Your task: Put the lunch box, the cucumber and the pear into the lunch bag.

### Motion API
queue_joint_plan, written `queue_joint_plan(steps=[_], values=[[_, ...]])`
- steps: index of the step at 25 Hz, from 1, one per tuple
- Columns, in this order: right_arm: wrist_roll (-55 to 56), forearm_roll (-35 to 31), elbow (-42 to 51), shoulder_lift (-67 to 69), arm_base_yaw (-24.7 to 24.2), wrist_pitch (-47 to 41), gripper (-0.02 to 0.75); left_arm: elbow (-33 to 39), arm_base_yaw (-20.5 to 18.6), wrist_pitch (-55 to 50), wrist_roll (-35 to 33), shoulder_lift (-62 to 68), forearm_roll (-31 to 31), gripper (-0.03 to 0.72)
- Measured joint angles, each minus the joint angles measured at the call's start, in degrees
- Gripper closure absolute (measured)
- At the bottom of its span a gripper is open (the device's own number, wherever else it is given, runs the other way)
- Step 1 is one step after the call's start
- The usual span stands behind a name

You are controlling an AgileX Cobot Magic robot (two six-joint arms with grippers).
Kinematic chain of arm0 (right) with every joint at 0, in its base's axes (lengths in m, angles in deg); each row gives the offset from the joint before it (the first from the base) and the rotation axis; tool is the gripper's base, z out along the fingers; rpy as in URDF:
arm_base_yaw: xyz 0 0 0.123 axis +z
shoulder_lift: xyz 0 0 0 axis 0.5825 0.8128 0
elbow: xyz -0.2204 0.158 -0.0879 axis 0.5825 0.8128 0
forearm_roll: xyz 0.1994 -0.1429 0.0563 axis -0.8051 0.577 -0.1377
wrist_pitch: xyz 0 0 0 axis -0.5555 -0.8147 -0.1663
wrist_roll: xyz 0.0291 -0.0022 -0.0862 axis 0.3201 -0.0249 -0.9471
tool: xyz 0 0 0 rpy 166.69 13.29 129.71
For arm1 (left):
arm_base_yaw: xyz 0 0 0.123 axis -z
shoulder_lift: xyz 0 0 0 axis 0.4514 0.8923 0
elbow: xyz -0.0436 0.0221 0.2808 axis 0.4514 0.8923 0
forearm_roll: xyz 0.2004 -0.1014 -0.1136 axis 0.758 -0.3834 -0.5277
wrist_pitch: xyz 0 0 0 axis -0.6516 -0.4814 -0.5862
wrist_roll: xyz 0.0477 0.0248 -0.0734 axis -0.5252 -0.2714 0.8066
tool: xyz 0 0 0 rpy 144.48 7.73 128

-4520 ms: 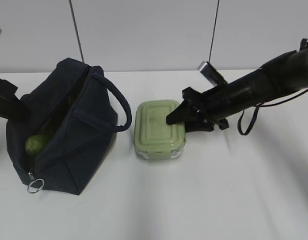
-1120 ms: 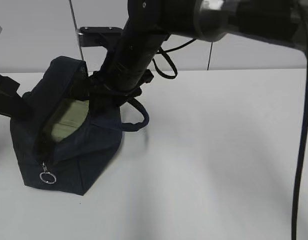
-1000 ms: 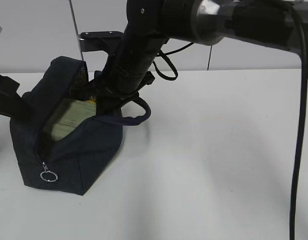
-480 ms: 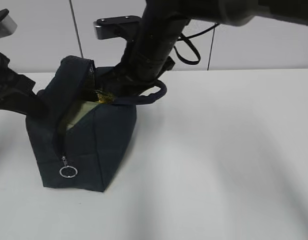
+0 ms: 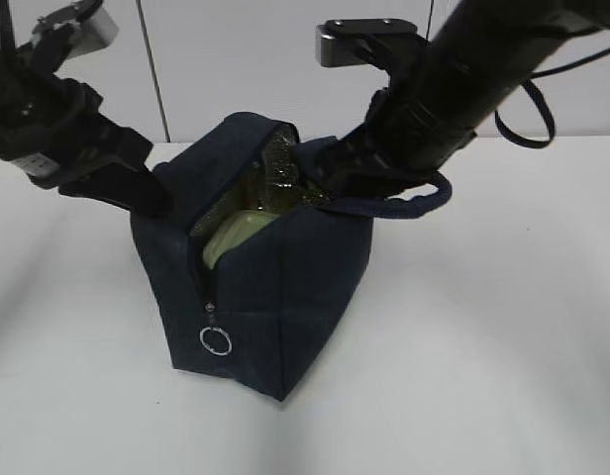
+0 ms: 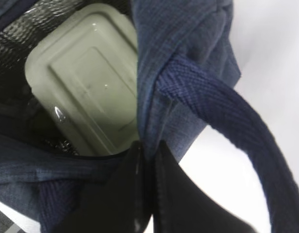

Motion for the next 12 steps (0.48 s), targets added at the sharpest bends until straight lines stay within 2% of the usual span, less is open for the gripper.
queue_joint_plan(steps=[5, 7, 10, 12], values=[[-2.7, -1.2, 5.4, -1.9, -0.3, 4.2, 0.726, -0.6, 1.8, 0.8, 0.7, 1.4, -0.4, 0.704], [-3.5, -1.9, 5.4, -1.9, -0.3, 5.7, 0.690, -0.6, 1.8, 0.9, 0.8, 1.4, -0.4, 0.704], [-6.5, -3.8, 5.4, -2.0, -0.3, 8.1, 0.519, -0.7, 1.8, 1.0, 0.9, 1.4, -0.4, 0.670], [-9.5, -5.7, 5.4, -2.2, -0.3, 9.2, 0.357, -0.7, 1.8, 1.4, 0.9, 1.4, -0.4, 0.593]])
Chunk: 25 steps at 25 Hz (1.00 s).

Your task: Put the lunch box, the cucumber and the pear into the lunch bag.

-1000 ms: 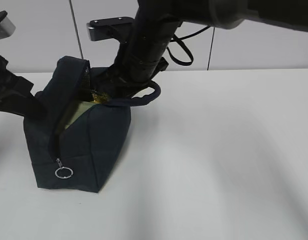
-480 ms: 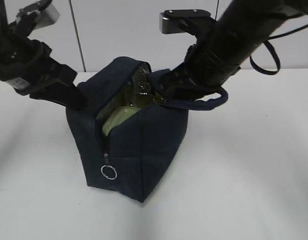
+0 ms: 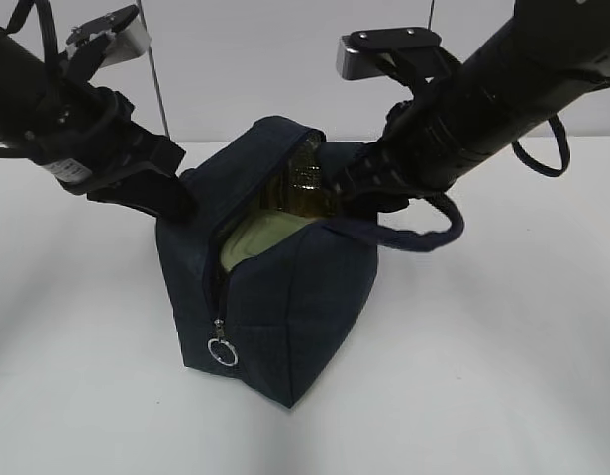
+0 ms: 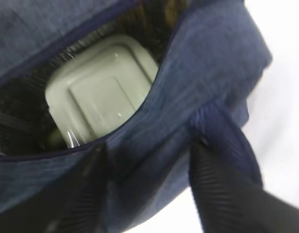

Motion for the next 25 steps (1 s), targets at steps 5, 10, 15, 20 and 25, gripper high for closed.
queue_joint_plan(steps=[5, 10, 15, 20, 25], values=[[-8.6, -7.1, 0.0, -0.9, 0.0, 0.6, 0.190, 0.0, 0.0, 0.4, -0.5, -0.2, 0.0, 0.337], [-14.0, -12.6, 0.0, -5.1, 0.0, 0.7, 0.174, 0.3, 0.0, 2.1, -2.4, -3.4, 0.0, 0.293], [-16.7, -15.2, 3.8, -12.1, 0.1, 1.4, 0.173, 6.0, 0.0, 8.5, -8.0, -11.3, -2.3, 0.292], [-34.2, -33.8, 17.8, -21.7, 3.8, 9.4, 0.199, 18.9, 0.0, 18.9, -19.0, -22.5, -11.4, 0.295], [-72.3, -71.3, 34.7, -28.4, 13.3, 19.4, 0.238, 31.6, 0.0, 28.2, -26.8, -31.8, -19.3, 0.302]])
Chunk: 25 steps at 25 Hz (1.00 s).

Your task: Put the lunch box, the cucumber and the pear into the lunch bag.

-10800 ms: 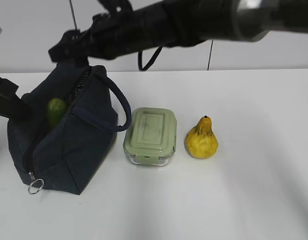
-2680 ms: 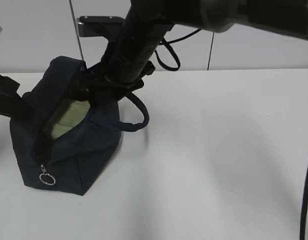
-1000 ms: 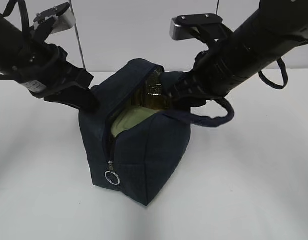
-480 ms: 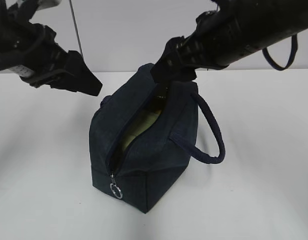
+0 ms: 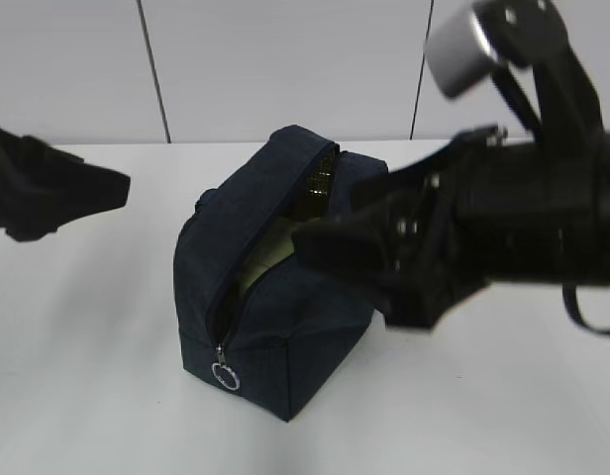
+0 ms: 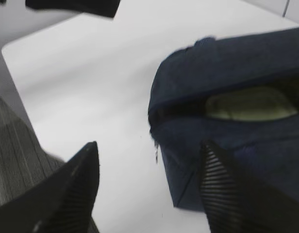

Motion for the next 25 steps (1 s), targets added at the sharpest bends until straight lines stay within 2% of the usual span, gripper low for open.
queue_joint_plan(steps=[2, 6, 14, 25], values=[[-9.7, -6.2, 3.9, 0.2, 3.4, 2.0, 0.258, 3.8, 0.0, 1.8, -1.4, -2.8, -0.9, 0.302], [-14.4, -9.6, 6.1, 4.9, 5.2, 2.8, 0.319, 7.7, 0.0, 2.3, -2.0, -5.2, -1.4, 0.311], [-15.2, -10.2, 5.2, 12.5, 5.2, -1.4, 0.425, 8.4, 0.0, 2.4, -2.0, -5.4, -2.2, 0.316], [-12.9, -10.1, 5.0, 12.5, 5.2, -1.5, 0.439, 8.5, 0.0, 2.4, -2.0, -5.4, -2.4, 0.344]])
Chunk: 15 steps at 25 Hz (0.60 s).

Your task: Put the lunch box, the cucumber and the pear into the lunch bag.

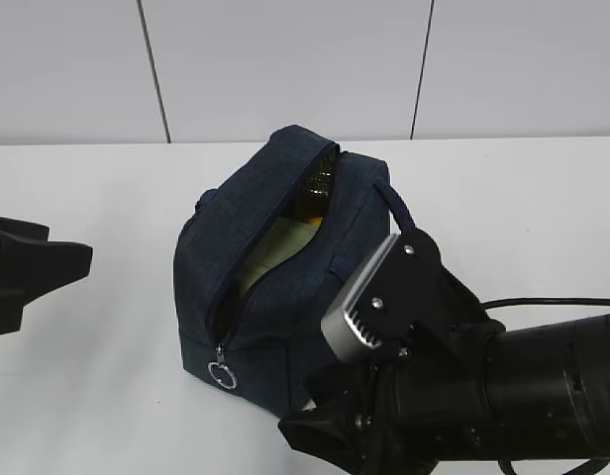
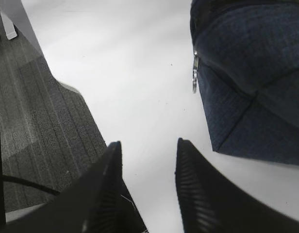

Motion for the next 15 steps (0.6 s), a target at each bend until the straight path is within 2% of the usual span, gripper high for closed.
queue_joint_plan(steps=[2, 5, 7, 10, 12, 13, 15], values=[[6.5, 5.8, -0.4, 0.0, 0.7, 1.4, 0.439, 0.0, 0.0, 0.0, 0.0, 0.0, 0.0, 0.358], [24.0, 20.7, -0.5, 0.0, 4.0, 8.6, 0.440, 0.0, 0.0, 0.0, 0.0, 0.0, 0.0, 0.378], [39.1, 33.6, -0.5, -0.3, 7.2, 15.7, 0.440, 0.0, 0.0, 0.0, 0.0, 0.0, 0.0, 0.389], [60.5, 60.9, -0.5, -0.4, 11.1, 23.9, 0.442, 0.0, 0.0, 0.0, 0.0, 0.0, 0.0, 0.395], [72.7, 76.0, -0.5, -0.4, 12.7, 26.7, 0.457, 0.0, 0.0, 0.0, 0.0, 0.0, 0.0, 0.398], [77.7, 82.2, -0.6, -0.4, 13.1, 27.2, 0.468, 0.0, 0.0, 0.0, 0.0, 0.0, 0.0, 0.398], [87.4, 90.0, -0.6, 0.2, 13.2, 28.2, 0.479, 0.0, 0.0, 0.0, 0.0, 0.0, 0.0, 0.400]])
